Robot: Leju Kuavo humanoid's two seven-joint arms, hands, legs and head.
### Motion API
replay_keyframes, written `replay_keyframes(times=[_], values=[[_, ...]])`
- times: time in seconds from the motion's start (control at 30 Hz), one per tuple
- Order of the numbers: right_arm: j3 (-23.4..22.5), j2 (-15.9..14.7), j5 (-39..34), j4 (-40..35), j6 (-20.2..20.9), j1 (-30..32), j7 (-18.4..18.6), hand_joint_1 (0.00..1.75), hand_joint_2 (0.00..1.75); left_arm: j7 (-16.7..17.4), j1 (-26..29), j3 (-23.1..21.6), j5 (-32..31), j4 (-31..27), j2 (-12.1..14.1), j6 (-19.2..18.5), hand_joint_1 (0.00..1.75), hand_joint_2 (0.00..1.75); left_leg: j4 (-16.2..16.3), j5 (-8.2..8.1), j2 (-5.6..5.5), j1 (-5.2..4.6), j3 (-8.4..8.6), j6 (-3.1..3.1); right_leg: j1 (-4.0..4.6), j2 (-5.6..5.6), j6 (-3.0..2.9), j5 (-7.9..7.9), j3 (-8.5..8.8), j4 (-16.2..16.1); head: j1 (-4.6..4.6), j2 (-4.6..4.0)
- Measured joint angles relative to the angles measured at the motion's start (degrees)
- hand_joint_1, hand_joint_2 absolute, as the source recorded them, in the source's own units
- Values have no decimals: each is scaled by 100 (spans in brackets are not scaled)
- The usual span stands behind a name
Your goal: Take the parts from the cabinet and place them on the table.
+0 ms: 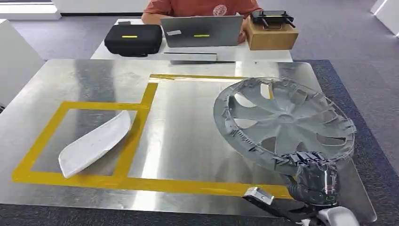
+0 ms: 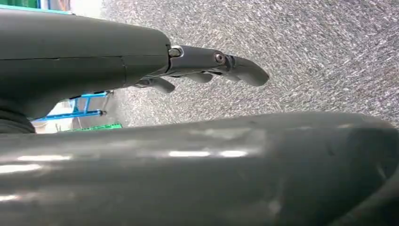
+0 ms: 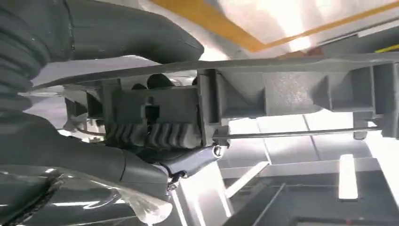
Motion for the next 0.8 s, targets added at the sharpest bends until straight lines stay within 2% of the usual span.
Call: replay_keyframes(times=[0.23,0.47,0.6,0.8], values=[[228,-365,-11,0,208,0,166,175,175,-11,-2,-2,-63,0,-20,-2,0,0,7,-2,0,-8,-4,3,-9,2,6,4,-3,-1,2,0],[516,-676,2,-2,216,0,311,175,175,0,-1,-7,-142,0,-15,-2,0,0,9,-3,0,-8,-4,5,-10,2,6,4,-3,-1,2,0],[787,-995,-188,-2,216,1,418,175,175,-2,-1,-7,-166,0,-2,-2,0,0,9,-3,0,-8,-5,5,-10,2,6,4,-3,-1,0,0],[1124,-1461,-556,-2,212,-21,328,175,175,-13,-1,-11,-210,0,7,2,0,0,10,-5,1,-8,-6,7,-10,2,6,4,-4,-1,2,0]])
